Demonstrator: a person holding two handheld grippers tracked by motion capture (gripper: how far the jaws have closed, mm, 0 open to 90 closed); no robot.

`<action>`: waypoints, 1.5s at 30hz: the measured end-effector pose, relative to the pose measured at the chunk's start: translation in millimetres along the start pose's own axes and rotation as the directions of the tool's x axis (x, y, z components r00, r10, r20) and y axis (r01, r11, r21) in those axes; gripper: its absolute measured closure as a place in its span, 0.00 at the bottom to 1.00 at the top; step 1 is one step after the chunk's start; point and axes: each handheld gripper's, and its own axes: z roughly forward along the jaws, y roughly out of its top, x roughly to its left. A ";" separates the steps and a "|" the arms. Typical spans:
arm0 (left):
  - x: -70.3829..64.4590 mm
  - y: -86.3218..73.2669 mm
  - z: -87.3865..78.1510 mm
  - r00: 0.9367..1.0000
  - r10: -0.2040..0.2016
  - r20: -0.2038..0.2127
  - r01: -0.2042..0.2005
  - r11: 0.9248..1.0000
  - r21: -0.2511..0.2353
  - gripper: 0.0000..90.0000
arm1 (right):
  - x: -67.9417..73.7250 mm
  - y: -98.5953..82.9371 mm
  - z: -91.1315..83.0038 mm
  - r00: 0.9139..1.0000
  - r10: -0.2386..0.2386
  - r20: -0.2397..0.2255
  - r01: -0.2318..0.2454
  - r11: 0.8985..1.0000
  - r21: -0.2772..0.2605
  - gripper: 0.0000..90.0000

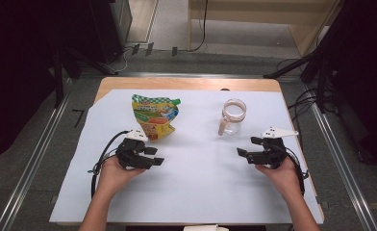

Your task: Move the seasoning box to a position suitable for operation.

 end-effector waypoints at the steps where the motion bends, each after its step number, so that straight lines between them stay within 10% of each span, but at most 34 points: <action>1: -1.3 -0.3 -0.1 1.000 -0.008 0.014 0.008 1.000 -0.003 0.49 | 0.1 -0.2 -0.3 1.000 0.000 -0.003 0.000 1.000 0.004 0.28; 32: -4.6 -0.8 -16.6 0.998 0.008 0.058 -0.003 0.996 -0.094 0.42 | 0.5 4.6 -0.1 1.000 0.008 -0.002 -0.008 1.000 -0.013 0.38; 45: -6.5 -0.3 -15.6 0.998 0.021 0.053 -0.016 0.996 -0.087 0.42 | 8.0 8.3 3.9 0.998 -0.067 0.007 0.067 0.998 0.000 0.38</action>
